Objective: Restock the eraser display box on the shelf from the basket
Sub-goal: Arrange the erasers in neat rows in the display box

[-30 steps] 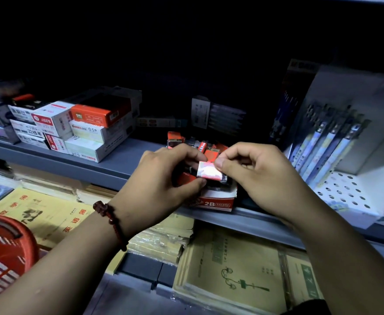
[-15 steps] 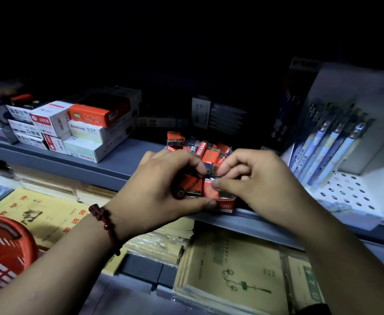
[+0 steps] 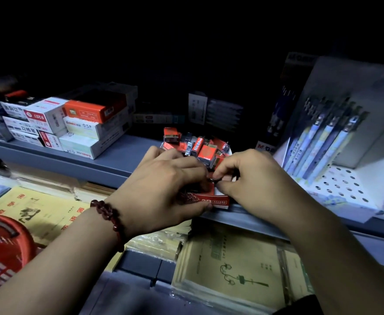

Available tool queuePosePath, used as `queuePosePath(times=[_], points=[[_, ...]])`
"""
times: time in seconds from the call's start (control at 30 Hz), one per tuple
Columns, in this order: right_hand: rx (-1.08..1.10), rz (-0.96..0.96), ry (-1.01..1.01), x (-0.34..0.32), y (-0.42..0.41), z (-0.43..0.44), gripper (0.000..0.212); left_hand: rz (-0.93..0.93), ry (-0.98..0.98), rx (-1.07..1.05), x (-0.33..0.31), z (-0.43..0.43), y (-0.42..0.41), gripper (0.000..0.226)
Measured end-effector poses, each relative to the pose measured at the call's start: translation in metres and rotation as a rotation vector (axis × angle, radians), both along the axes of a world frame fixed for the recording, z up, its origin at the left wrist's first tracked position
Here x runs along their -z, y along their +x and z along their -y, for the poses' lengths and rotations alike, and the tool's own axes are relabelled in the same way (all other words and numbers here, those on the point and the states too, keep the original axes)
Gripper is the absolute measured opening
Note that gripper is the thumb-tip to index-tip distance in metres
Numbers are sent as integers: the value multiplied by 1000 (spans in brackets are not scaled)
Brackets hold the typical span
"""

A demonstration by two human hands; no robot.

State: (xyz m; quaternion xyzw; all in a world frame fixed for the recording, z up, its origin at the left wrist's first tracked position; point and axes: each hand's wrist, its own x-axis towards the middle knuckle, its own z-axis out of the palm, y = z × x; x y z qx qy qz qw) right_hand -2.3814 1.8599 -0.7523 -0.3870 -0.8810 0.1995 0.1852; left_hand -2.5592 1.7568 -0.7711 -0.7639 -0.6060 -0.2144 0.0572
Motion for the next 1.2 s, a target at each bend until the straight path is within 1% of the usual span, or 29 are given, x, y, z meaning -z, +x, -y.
queuePosePath(times=[0.1,0.2,0.27,0.43,0.53,0.63,0.8,0.97,1.07,1.13,1.2], points=[[22,48,33,0,-5,0,13,-5,3,-1,0,-1,1,33],[31,79,94,0,-8,1,11,36,1,-8,2,-2,-1,34],[31,50,105,2,-8,0,11,57,-5,-15,3,-3,-1,34],[22,-103,90,9,-5,-3,18,66,-13,-27,4,-3,-1,33],[-8,-156,127,13,-4,-4,20,63,-9,-26,4,-4,-2,34],[-66,-186,187,14,-3,-4,17,42,6,-21,4,-2,-1,33],[-116,-197,269,18,-4,-8,3,-2,47,-20,6,-3,-1,34],[-117,-167,344,17,-3,-9,4,-25,69,-25,8,-3,-1,33],[-143,-177,339,15,-1,-10,7,-36,88,-36,11,-2,-2,33],[-169,-206,330,15,1,-11,9,-20,79,-39,11,-2,-3,33],[-187,-274,306,14,2,-11,5,0,65,-38,10,-1,-4,33]])
